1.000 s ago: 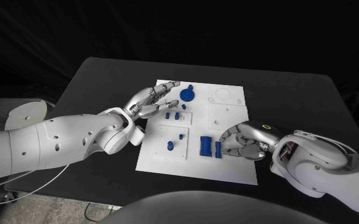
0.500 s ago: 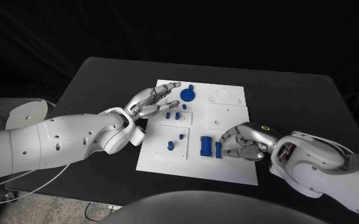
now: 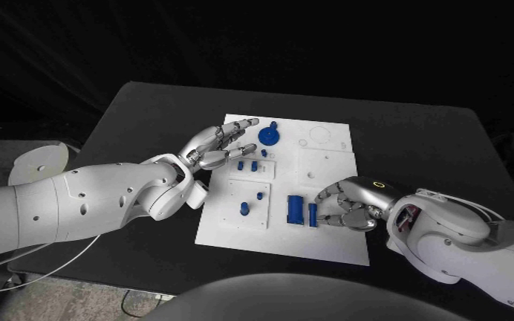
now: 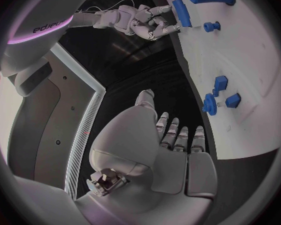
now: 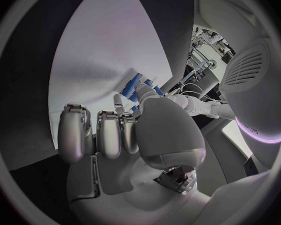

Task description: Assemble the parts on the task board

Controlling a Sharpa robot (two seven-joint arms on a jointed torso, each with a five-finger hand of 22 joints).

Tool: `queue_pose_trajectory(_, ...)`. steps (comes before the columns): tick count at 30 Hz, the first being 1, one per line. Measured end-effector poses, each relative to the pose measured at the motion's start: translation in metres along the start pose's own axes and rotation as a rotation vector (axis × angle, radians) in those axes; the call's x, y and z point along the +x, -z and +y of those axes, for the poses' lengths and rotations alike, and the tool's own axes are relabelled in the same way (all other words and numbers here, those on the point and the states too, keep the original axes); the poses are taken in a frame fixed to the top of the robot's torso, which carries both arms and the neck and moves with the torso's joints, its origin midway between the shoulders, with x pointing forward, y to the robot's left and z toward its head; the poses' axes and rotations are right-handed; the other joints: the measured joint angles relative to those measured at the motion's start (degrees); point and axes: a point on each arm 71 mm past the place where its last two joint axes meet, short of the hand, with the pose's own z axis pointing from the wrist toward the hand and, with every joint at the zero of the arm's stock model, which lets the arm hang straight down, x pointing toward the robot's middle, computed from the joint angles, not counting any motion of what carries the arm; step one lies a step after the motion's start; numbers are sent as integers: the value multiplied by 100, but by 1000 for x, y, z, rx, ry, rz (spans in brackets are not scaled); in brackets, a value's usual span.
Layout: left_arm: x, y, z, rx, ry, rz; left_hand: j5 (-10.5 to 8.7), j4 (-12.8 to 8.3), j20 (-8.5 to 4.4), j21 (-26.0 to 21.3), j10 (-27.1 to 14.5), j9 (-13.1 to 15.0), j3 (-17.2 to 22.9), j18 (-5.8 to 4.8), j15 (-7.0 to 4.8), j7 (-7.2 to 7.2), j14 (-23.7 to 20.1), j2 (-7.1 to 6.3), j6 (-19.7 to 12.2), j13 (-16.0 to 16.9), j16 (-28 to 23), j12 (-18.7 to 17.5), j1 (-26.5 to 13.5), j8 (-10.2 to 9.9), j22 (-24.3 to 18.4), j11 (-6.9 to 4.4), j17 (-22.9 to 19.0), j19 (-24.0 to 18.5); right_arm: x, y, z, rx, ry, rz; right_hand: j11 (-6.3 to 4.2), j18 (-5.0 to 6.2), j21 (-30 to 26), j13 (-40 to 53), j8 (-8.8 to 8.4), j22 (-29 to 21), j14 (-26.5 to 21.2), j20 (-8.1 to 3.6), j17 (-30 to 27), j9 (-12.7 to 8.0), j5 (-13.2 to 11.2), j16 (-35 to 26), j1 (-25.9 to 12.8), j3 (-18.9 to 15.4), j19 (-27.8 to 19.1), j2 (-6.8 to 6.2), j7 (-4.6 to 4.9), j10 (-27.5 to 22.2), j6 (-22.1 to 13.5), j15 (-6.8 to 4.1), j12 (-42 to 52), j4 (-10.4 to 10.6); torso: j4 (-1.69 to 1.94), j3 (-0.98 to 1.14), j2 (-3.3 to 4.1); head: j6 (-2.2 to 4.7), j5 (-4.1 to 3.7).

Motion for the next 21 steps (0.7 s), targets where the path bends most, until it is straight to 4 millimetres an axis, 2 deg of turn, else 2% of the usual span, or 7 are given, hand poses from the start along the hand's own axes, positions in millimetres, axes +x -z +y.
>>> queue_pose_trajectory(6,0,0,0,-3,8,-2,21,0,0,0,0,0,0,0,20,0,20,0,0,0,0,0,0,0,3,0,0,0,-2,1,0,-7,27,-26,0,0,31,0,0,0,0,0,0,-51,-115,0,-66,-66,0,-16,0,0,0,0,0,66,-1,1,2,0,-5)
queue_pose_trajectory(11,0,0,0,-5,12,-4,21,-16,0,0,0,0,16,0,40,0,0,0,0,0,0,0,0,0,3,0,0,0,-6,4,2,-32,40,-79,0,0,187,0,0,0,0,0,-1,-134,-448,59,-199,-168,0,-89,-25,0,111,0,0,283,-1,2,3,0,2)
queue_pose_trajectory(14,-1,0,1,-6,13,-6,21,-16,0,0,0,0,16,0,40,1,0,13,-1,0,0,0,13,0,3,-1,0,0,-8,6,3,-53,46,-112,0,-89,225,0,0,-1,0,0,-1,-171,-571,91,-244,-205,0,-134,-28,0,174,0,0,414,-1,2,3,0,3)
queue_pose_trajectory(21,-1,0,1,-7,14,-8,21,-16,0,0,-22,0,16,0,19,21,-21,-1,-21,0,0,-57,45,-25,3,-22,-6,0,-10,9,5,-97,55,-152,0,-88,312,-1,1,-1,0,0,-1,-199,-622,125,-267,-228,0,-157,-47,0,240,0,0,515,1,2,2,0,-3)
